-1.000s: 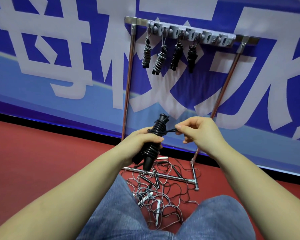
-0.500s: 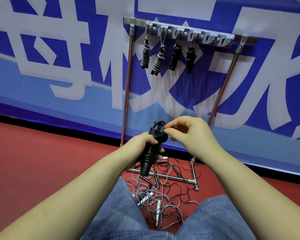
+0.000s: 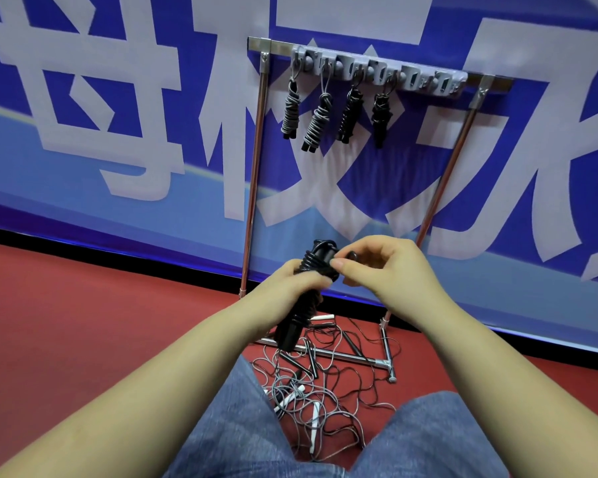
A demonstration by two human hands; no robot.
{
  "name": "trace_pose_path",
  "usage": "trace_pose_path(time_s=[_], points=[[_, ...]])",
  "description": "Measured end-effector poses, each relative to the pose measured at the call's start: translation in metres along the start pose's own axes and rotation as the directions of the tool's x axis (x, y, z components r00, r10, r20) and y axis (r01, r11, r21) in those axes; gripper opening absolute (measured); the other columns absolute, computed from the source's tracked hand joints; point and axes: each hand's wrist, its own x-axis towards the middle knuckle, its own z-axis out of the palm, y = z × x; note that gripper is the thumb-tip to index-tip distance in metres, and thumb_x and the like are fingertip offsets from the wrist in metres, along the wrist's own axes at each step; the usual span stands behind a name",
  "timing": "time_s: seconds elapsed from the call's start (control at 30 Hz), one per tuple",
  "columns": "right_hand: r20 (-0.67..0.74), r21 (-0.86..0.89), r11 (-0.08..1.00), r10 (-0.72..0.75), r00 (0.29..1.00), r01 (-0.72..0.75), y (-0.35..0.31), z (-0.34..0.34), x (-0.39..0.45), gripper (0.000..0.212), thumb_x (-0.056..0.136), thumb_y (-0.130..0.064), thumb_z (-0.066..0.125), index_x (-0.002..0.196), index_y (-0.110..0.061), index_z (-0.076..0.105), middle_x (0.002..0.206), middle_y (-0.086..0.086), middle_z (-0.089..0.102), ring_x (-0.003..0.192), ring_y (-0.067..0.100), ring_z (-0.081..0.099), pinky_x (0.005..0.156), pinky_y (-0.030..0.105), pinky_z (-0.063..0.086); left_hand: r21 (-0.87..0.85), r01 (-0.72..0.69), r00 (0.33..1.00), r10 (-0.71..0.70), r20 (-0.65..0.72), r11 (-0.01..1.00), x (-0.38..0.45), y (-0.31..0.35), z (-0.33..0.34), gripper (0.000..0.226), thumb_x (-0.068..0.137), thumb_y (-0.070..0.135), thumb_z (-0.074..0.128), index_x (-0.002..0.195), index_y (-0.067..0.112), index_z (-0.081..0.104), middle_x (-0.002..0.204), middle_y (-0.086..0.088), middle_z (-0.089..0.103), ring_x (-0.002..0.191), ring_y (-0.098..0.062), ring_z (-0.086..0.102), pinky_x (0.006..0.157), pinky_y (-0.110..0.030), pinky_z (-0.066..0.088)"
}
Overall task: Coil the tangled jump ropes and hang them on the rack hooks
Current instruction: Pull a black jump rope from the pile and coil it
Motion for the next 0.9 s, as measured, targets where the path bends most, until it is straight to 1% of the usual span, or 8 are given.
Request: trace_pose_path(time_s=[0.07, 0.2, 0.3, 0.43, 0.57, 0.67, 0.77, 0.9], points=[[0.018, -0.031, 1.000, 0.006, 1.000, -0.006, -0.001, 0.001, -0.001, 0.006, 0.075, -0.020, 0.077, 0.077, -0.018, 0.073, 0.072, 0.000, 0.071, 0.067, 0.018, 0.065, 0.072, 0.030, 0.053, 0.191, -0.022, 0.997, 0.036, -0.074, 0.981, 0.000, -0.003, 0.001, 0.037, 0.070, 0.032, 0.076, 0.098, 0.022, 0.055, 0.072, 0.004, 0.057, 0.062, -0.012, 0.054, 0.065, -0.031, 0.045], [0.057, -0.144, 0.990, 0.011, 0.998, -0.002, -0.004, 0.008, -0.003, 0.012, 0.074, -0.028, 0.077, 0.075, -0.018, 0.071, 0.071, 0.001, 0.071, 0.065, 0.017, 0.064, 0.065, 0.026, 0.051, 0.551, -0.063, 0.959, 0.202, -0.197, 0.832, 0.001, -0.003, 0.001, 0.041, 0.062, 0.056, 0.078, 0.081, 0.026, 0.056, 0.065, 0.009, 0.059, 0.058, -0.014, 0.054, 0.060, -0.031, 0.045], [0.052, -0.211, 0.977, -0.001, 0.999, 0.012, -0.006, 0.013, -0.005, 0.019, 0.070, -0.036, 0.079, 0.070, -0.021, 0.068, 0.059, -0.007, 0.059, 0.052, 0.002, 0.047, 0.053, 0.015, 0.039, 0.685, -0.048, 0.947, 0.252, -0.201, 0.727, -0.004, 0.002, 0.003, 0.054, 0.055, 0.068, 0.065, 0.084, 0.023, 0.060, 0.069, 0.004, 0.063, 0.068, -0.019, 0.060, 0.065, -0.035, 0.051], [0.098, -0.258, 0.964, -0.044, 0.994, 0.068, -0.007, 0.018, -0.010, 0.021, 0.072, -0.038, 0.078, 0.064, -0.025, 0.064, 0.056, -0.009, 0.054, 0.051, 0.001, 0.045, 0.052, 0.015, 0.036, 0.809, -0.068, 0.951, 0.284, -0.125, 0.584, -0.007, 0.007, 0.008, 0.034, 0.073, 0.055, 0.061, 0.083, 0.023, 0.059, 0.078, 0.001, 0.065, 0.077, -0.023, 0.055, 0.067, -0.032, 0.048], [0.109, -0.203, 0.976, -0.052, 0.993, 0.073, -0.009, 0.014, -0.010, 0.017, 0.079, -0.032, 0.072, 0.066, -0.025, 0.064, 0.063, -0.006, 0.065, 0.057, 0.002, 0.054, 0.058, 0.019, 0.044, 0.676, -0.139, 0.959, 0.269, -0.091, 0.723, -0.011, 0.004, 0.010, 0.027, 0.071, 0.053, 0.067, 0.078, 0.027, 0.063, 0.069, 0.006, 0.064, 0.068, -0.014, 0.057, 0.065, -0.030, 0.047], [0.006, -0.124, 0.986, -0.113, 0.994, 0.113, -0.006, 0.004, -0.007, 0.009, 0.083, -0.023, 0.068, 0.079, -0.030, 0.064, 0.078, -0.004, 0.067, 0.069, 0.013, 0.061, 0.070, 0.022, 0.049, 0.535, -0.170, 0.964, 0.253, -0.086, 0.828, -0.012, 0.004, 0.007, 0.026, 0.074, 0.051, 0.070, 0.070, 0.027, 0.063, 0.060, 0.008, 0.063, 0.055, -0.007, 0.055, 0.062, -0.030, 0.047], [-0.031, -0.341, 0.925, -0.192, 0.981, 0.171, 0.001, -0.007, -0.006, 0.010, 0.082, -0.024, 0.069, 0.089, -0.031, 0.065, 0.085, -0.012, 0.058, 0.071, 0.009, 0.053, 0.066, 0.009, 0.039, 0.436, -0.181, 0.975, 0.220, -0.041, 0.882, -0.015, 0.008, 0.003, 0.023, 0.075, 0.048, 0.072, 0.065, 0.029, 0.062, 0.057, 0.011, 0.064, 0.052, -0.007, 0.055, 0.064, -0.033, 0.050], [-0.009, -0.402, 0.900, -0.188, 0.982, 0.168, 0.006, -0.011, -0.009, 0.004, 0.081, -0.026, 0.071, 0.081, -0.028, 0.068, 0.078, -0.011, 0.061, 0.074, 0.007, 0.054, 0.067, 0.019, 0.043, 0.417, -0.180, 0.981, 0.194, 0.009, 0.891, -0.019, 0.011, 0.003, 0.019, 0.076, 0.046, 0.073, 0.060, 0.041, 0.064, 0.062, 0.007, 0.064, 0.052, -0.009, 0.056, 0.062, -0.033, 0.049]])
